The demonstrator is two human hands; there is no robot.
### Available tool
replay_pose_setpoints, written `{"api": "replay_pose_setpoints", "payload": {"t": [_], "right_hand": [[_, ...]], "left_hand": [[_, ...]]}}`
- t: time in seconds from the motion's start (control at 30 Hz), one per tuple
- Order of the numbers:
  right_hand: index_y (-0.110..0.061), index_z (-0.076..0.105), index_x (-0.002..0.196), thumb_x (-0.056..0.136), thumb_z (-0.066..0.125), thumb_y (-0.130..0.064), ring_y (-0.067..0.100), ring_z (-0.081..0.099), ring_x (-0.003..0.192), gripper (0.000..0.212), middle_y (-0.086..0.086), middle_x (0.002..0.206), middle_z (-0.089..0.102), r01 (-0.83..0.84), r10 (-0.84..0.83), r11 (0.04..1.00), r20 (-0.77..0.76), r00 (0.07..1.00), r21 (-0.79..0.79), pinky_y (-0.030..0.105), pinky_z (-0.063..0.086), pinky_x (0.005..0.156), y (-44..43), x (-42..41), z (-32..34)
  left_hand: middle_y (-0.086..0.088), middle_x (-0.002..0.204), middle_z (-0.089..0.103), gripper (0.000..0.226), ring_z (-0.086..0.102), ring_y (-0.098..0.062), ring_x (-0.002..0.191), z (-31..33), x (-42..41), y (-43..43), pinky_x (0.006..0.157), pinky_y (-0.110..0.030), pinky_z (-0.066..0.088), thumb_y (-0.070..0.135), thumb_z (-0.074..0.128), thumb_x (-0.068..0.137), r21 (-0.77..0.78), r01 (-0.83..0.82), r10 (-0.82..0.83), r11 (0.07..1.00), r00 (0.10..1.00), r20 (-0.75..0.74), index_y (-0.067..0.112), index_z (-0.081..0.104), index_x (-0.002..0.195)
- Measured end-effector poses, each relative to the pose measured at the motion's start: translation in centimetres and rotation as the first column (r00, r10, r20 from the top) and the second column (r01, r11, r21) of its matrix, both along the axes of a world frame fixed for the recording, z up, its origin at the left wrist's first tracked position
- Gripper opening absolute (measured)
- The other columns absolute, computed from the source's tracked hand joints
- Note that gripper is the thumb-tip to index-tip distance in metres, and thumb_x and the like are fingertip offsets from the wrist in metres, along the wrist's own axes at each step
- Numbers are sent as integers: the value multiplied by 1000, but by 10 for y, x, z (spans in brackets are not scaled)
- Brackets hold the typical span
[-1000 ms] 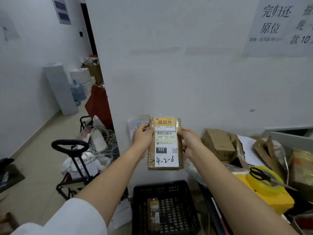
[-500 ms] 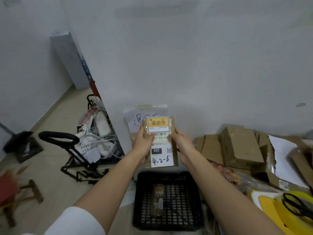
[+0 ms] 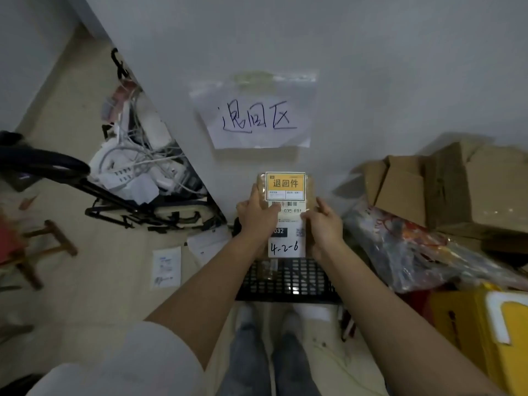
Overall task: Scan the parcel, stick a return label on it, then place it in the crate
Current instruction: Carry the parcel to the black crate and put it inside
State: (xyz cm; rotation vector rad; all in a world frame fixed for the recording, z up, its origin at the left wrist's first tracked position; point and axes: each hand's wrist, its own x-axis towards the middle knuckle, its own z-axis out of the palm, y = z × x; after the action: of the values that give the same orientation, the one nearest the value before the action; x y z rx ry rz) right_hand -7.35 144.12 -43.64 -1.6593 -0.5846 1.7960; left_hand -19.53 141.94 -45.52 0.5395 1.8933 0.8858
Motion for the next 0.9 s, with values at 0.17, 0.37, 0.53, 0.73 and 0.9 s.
{"api": "replay_pose_setpoints", "payload": {"t": [0.17,0.37,0.53,0.73,0.9], "right_hand": [[-8,64,119,87,56,1,32,72,90,35,18,103,73,21,-13,994,77,997,-111,48,59,81,-10,1,-58],[-10,70,110,85,53,-3,29,70,89,32,18,107,73,56,-54,988,20,998,-146,40,60,74,-6,-6,-124],[-20,65,122,82,46,-7,28,69,97,45,12,113,71,-32,31,985,-8,999,-169,45,59,78,-7,-14,-188],[-20,61,122,77,49,3,25,70,92,52,8,110,72,-39,46,978,32,998,-204,39,59,65,-12,-18,-255],[-15,64,119,68,56,1,27,67,98,54,10,114,71,-67,99,963,113,989,-260,49,54,90,-15,-12,-307]], "left_hand": [[0,124,54,68,61,-17,100,-58,-3,-5,87,-37,55,35,57,69,-87,4,4,996,996,86,43,40,134],[-6,123,57,40,66,-23,98,-132,-15,0,79,-41,60,26,53,66,-131,-54,74,990,985,157,49,57,99],[-11,121,60,26,67,-24,97,-172,-24,-3,80,-43,60,13,52,76,-109,-58,80,992,973,217,34,57,92],[-6,110,70,46,73,-18,86,-237,-35,-8,65,-33,62,9,50,87,-136,-39,74,990,962,264,13,51,132],[-8,98,74,33,73,-17,74,-281,-34,-13,62,-29,59,15,59,87,-156,-71,113,985,952,285,6,62,119]]}}
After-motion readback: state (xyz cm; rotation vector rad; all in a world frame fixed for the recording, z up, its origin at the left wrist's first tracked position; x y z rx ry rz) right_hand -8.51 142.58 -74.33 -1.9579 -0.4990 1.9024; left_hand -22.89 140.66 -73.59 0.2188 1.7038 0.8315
